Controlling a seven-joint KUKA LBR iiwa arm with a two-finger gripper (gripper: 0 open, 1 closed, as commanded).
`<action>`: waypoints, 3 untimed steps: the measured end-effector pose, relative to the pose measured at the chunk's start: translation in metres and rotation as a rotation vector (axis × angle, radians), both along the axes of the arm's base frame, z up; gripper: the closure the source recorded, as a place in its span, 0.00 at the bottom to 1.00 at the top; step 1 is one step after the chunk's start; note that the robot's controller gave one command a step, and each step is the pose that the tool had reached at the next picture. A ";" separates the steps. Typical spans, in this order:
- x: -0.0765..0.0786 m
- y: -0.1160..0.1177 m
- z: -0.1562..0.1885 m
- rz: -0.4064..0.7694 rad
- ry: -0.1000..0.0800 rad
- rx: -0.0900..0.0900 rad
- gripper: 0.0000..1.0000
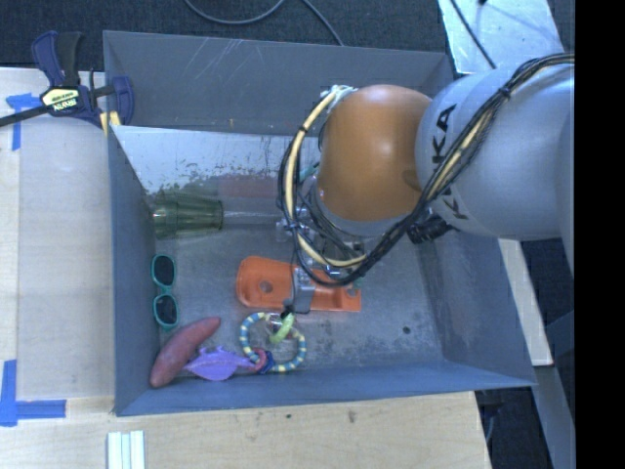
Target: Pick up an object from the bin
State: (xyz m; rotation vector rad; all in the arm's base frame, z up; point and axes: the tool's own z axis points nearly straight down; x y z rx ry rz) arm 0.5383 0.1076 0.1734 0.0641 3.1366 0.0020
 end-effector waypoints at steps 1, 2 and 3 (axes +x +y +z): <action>0.005 -0.019 -0.025 0.240 -0.001 -0.002 0.00; 0.020 -0.031 -0.062 0.156 -0.007 -0.001 0.00; 0.044 -0.027 -0.101 0.530 -0.008 -0.002 1.00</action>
Offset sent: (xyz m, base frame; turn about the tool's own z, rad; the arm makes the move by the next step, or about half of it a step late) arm 0.0309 -0.0401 -0.0992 -0.0594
